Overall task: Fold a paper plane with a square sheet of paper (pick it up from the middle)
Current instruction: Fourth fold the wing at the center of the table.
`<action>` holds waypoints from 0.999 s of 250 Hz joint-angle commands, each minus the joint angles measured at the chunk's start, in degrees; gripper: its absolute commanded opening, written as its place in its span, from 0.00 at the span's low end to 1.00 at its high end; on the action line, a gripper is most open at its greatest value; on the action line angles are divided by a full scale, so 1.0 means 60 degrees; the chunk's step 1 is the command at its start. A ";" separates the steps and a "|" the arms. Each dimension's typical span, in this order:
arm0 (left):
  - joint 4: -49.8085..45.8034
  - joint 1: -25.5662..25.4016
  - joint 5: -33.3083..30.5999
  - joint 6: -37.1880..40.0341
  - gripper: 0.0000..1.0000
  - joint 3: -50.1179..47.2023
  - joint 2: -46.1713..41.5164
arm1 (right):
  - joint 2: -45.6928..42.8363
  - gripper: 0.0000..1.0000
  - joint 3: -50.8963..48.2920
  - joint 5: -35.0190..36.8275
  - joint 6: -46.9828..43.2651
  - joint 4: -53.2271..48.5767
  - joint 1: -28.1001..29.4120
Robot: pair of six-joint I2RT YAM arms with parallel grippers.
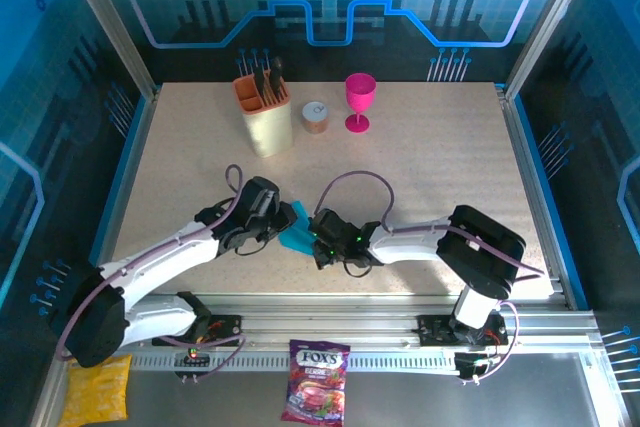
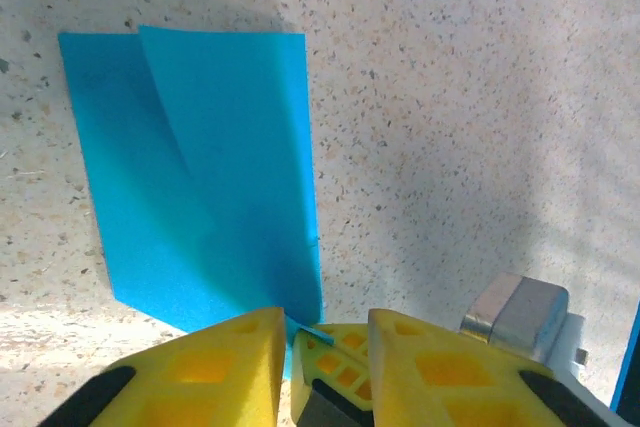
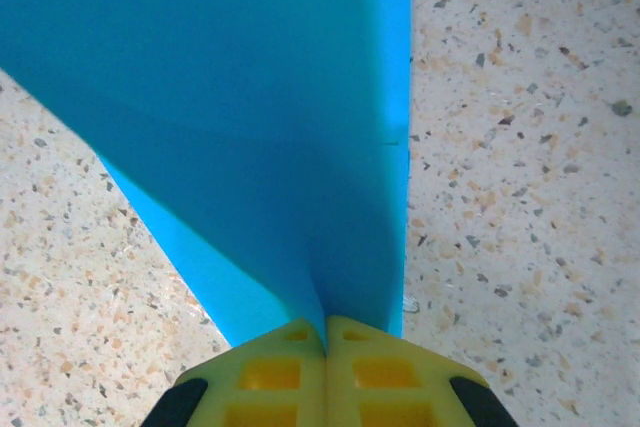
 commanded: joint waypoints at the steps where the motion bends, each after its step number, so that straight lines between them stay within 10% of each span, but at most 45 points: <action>1: 0.0271 -0.0055 0.0010 0.1141 0.17 -0.0476 -0.0235 | 0.0442 0.00 -0.0449 -0.0944 0.0222 -0.0456 -0.0282; 108: 0.4188 -0.0084 0.2274 0.2249 0.07 -0.1897 0.0515 | 0.0831 0.00 -0.0642 -0.2705 0.0091 -0.0281 -0.1029; 250: 0.5534 -0.0131 0.1809 0.2060 0.02 -0.2232 0.1627 | 0.1220 0.00 -0.0411 -0.3125 0.0045 -0.0354 -0.1162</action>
